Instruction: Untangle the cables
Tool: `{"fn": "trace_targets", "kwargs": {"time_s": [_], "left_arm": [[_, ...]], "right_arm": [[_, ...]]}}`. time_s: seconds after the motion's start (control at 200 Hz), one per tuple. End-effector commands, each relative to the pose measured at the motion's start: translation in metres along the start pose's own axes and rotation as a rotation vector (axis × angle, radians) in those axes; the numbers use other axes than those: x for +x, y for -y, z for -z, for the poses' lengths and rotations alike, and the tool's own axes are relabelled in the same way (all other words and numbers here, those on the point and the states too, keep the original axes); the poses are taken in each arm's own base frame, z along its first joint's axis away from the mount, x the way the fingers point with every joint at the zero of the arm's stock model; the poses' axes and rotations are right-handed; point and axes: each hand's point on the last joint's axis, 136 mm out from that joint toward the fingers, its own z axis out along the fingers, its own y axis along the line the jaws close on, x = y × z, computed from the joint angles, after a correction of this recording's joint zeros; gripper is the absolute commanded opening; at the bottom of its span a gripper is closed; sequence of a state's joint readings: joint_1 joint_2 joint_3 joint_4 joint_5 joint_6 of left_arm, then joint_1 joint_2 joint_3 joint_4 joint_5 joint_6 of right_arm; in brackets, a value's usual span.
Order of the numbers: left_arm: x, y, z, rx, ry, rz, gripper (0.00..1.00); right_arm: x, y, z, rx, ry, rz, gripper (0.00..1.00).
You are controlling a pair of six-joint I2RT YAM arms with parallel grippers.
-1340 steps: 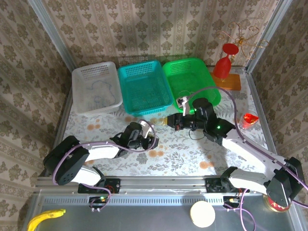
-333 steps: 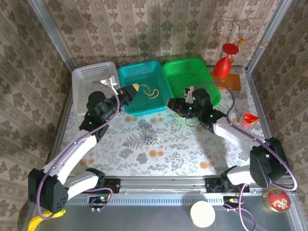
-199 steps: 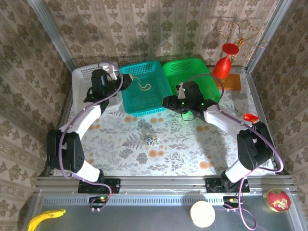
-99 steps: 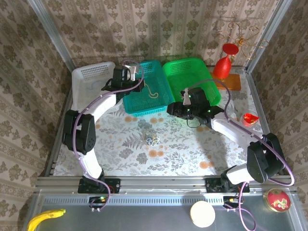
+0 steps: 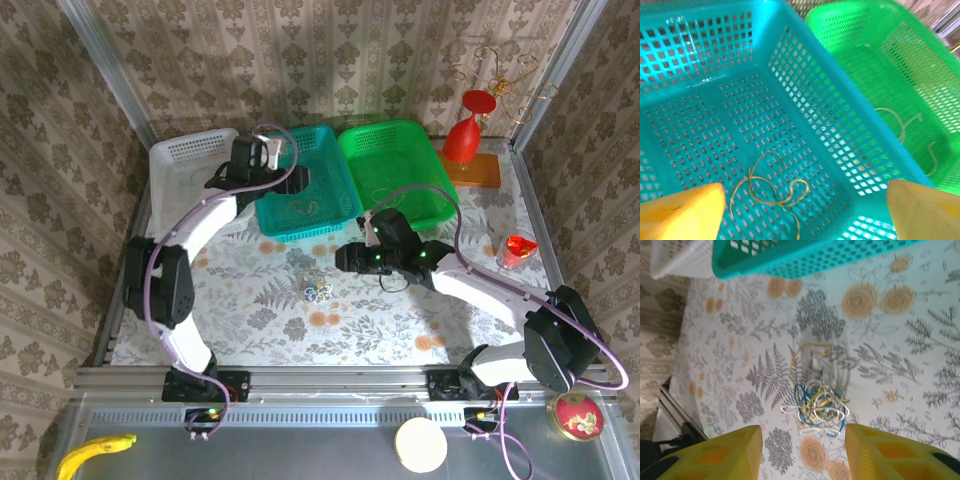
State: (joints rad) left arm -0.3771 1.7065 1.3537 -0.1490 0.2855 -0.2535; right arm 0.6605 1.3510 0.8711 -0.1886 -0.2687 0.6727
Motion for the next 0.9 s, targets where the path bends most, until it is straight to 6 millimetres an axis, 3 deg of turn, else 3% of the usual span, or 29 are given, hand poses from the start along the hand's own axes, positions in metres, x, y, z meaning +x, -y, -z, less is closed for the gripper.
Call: {"fn": "trace_targets", "kwargs": {"time_s": [0.0, 0.165, 0.46, 0.71, 0.895], "left_arm": [[-0.004, 0.027, 0.036, 0.057, 0.046, -0.007, 0.89], [0.029, 0.049, 0.068, 0.095, 0.036, 0.022, 1.00], [0.113, 0.074, 0.104, 0.118, -0.035, 0.044, 1.00], [0.188, 0.083, 0.097, 0.099, -0.185, 0.002, 1.00], [0.220, 0.092, 0.080, 0.111, -0.267, -0.021, 1.00]], "right_arm": [[0.014, 0.011, 0.003, 0.070, -0.006, 0.037, 0.49], [0.019, 0.017, 0.011, 0.089, 0.013, 0.036, 0.50], [0.006, 0.014, 0.024, 0.081, 0.055, 0.068, 0.51], [0.020, 0.025, 0.013, 0.070, 0.027, 0.066, 0.51], [0.037, 0.032, 0.002, 0.044, -0.018, 0.045, 0.50]]}}
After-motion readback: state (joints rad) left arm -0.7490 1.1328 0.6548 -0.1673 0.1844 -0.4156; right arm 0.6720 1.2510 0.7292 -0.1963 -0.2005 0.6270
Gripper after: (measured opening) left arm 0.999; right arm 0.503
